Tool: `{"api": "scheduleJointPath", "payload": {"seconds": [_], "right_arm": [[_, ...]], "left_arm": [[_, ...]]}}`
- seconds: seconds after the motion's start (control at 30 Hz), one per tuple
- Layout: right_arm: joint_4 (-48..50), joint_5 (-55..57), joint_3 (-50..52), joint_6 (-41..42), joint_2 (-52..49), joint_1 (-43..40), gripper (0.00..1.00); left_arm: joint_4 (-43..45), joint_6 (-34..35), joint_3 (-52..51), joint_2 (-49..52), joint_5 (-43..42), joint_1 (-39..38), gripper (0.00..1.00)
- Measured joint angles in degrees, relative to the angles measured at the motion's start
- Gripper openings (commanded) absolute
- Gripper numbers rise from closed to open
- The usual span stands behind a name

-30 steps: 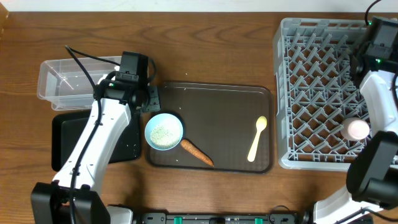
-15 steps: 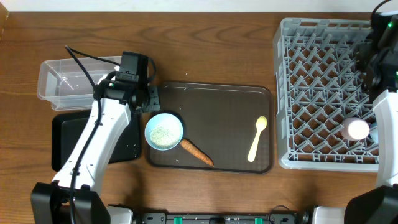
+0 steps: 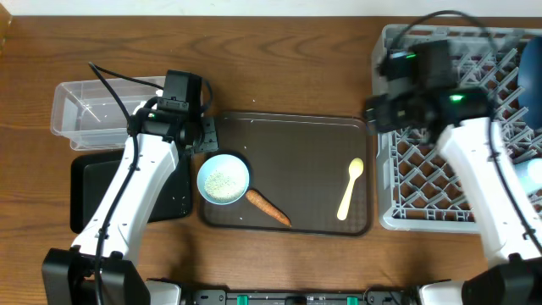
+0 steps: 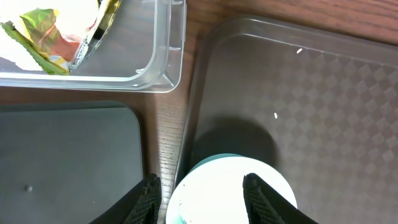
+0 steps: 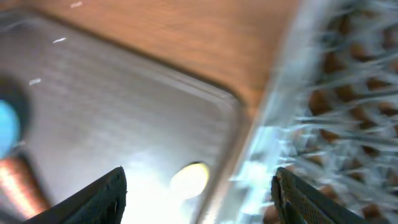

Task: Sort waste into correct bins and load items into the dishwasher rack
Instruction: 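Move the right gripper to the yellow spoon and grasp it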

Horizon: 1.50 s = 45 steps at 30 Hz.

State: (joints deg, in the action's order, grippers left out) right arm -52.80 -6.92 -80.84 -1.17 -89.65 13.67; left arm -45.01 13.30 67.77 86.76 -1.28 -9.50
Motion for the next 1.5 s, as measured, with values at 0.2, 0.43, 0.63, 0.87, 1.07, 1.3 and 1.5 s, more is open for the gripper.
{"api": "scheduleJointPath", "payload": {"seconds": [0.2,0.43,0.63,0.87,1.07,1.3,1.5], "right_arm": [[-3.2,6.8,0.0,11.1,-1.5,9.5,0.76],[-6.9,10.7,0.0,21.8,-9.5,13.5,0.8],[-9.6,11.6,0.0,29.0,-16.5,13.6,0.86],[-9.5,11.8,0.2,32.1,-18.9,13.6,0.91],[-6.0,11.8,5.0,34.4,-19.1,13.4,0.91],[1.1,11.5,11.4,35.0,-19.6,11.1,0.89],[7.5,12.2,14.1,34.9,-19.0,10.8,0.87]], "left_arm": [[0.0,0.0,0.0,0.0,0.0,0.0,0.46],[0.0,0.0,0.0,0.0,0.0,0.0,0.46],[0.0,0.0,0.0,0.0,0.0,0.0,0.46],[0.0,0.0,0.0,0.0,0.0,0.0,0.46],[0.0,0.0,0.0,0.0,0.0,0.0,0.45],[0.0,0.0,0.0,0.0,0.0,0.0,0.46],[0.0,0.0,0.0,0.0,0.0,0.0,0.46]]}}
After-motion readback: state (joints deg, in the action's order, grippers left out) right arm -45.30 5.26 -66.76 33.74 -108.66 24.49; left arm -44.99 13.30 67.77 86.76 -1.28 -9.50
